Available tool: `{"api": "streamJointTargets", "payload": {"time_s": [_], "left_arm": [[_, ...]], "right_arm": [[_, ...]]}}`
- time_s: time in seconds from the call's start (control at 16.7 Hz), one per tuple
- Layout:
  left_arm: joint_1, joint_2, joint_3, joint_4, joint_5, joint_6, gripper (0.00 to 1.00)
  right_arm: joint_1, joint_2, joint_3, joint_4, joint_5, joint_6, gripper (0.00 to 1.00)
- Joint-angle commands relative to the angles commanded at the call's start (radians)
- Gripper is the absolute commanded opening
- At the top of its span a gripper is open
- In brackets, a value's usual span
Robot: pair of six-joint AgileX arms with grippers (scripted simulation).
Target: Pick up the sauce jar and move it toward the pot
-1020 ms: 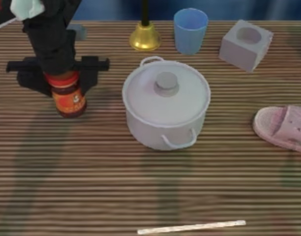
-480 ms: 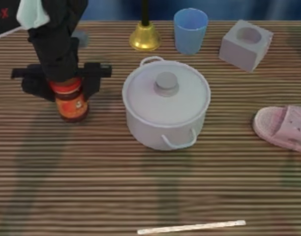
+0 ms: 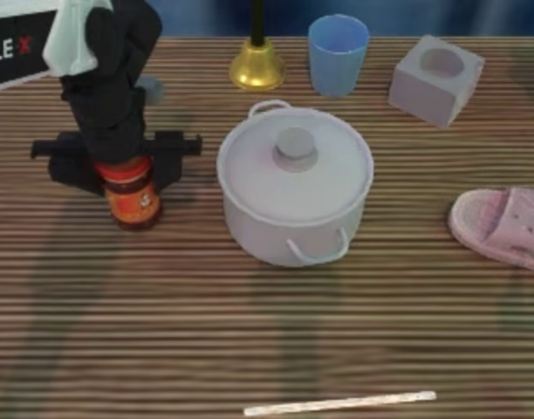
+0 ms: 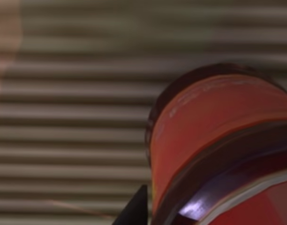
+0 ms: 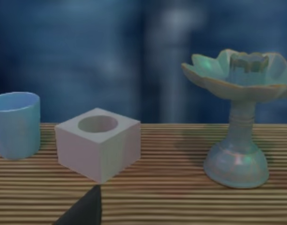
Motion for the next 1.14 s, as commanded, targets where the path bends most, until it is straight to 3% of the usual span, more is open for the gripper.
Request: {"api": "streamJointTargets", "payload": {"time_s": [0.78,1.14], "left_arm": [[0.0,0.0,0.0,0.0,0.0,0.0,0.98],[0.0,0.0,0.0,0.0,0.0,0.0,1.0]], "right_arm": [[0.0,0.0,0.0,0.0,0.0,0.0,1.0],[0.0,0.0,0.0,0.0,0.0,0.0,1.0]]}}
